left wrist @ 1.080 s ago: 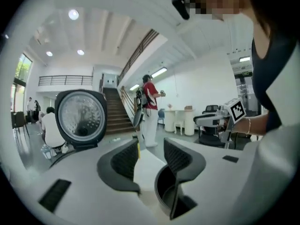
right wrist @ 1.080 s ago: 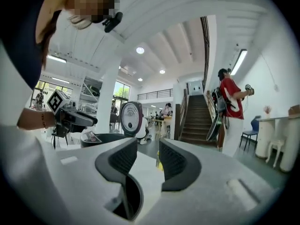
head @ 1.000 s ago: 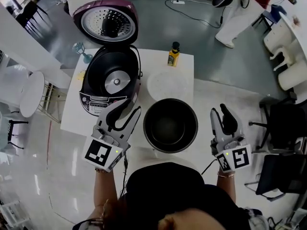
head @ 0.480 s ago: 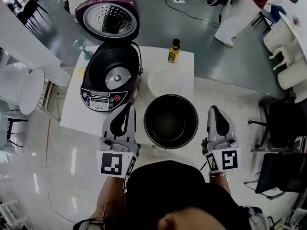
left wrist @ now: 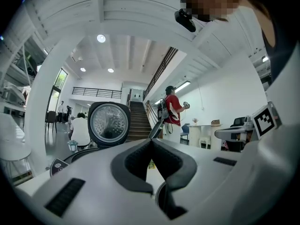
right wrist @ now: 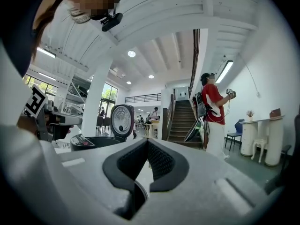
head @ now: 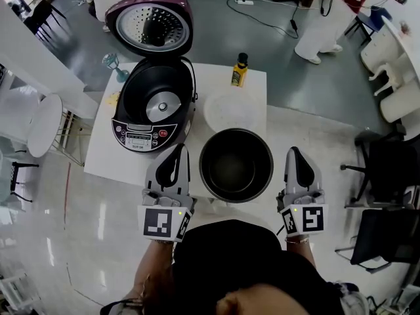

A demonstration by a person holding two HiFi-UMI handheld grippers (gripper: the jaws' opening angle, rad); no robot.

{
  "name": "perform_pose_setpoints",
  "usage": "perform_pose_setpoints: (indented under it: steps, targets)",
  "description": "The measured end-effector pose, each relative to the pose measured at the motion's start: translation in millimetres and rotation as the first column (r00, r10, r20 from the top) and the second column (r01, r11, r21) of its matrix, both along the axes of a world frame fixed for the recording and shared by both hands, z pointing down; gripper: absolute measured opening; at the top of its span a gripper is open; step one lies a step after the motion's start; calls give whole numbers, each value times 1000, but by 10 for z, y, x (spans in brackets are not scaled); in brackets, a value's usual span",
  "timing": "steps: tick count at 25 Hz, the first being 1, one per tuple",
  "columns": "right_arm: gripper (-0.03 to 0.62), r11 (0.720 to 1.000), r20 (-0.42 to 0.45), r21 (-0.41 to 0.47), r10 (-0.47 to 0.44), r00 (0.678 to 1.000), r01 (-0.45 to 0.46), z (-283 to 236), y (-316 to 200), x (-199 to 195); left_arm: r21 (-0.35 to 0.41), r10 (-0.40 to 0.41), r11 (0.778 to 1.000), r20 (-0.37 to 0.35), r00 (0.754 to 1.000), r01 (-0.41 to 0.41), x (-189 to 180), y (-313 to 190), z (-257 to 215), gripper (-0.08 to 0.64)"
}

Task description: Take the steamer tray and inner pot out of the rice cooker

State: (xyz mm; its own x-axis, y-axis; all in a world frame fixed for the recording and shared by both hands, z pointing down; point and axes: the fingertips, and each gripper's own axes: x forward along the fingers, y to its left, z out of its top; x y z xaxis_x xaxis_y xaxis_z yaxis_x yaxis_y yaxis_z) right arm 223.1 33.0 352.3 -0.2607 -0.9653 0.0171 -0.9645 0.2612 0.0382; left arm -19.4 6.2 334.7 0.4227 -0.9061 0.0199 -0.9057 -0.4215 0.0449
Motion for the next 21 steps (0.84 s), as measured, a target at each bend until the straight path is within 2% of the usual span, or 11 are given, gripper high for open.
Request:
perform_pose_setpoints:
  steps: [6, 9, 21]
  targets:
    - [5, 1000, -18, -1, 14, 1000, -14, 25, 30, 9, -17, -11, 1000, 6, 1000, 11, -26, 2, 55, 3]
    - [5, 1000, 3, -4, 25, 1000, -25, 37, 38, 30, -21, -10, 1000, 8, 1000, 11, -26, 2, 70, 3]
    - [5, 1000, 2, -24, 0, 1000, 0, 74, 27, 16, -47, 1, 999, 30, 1000, 1, 46, 16, 142, 3]
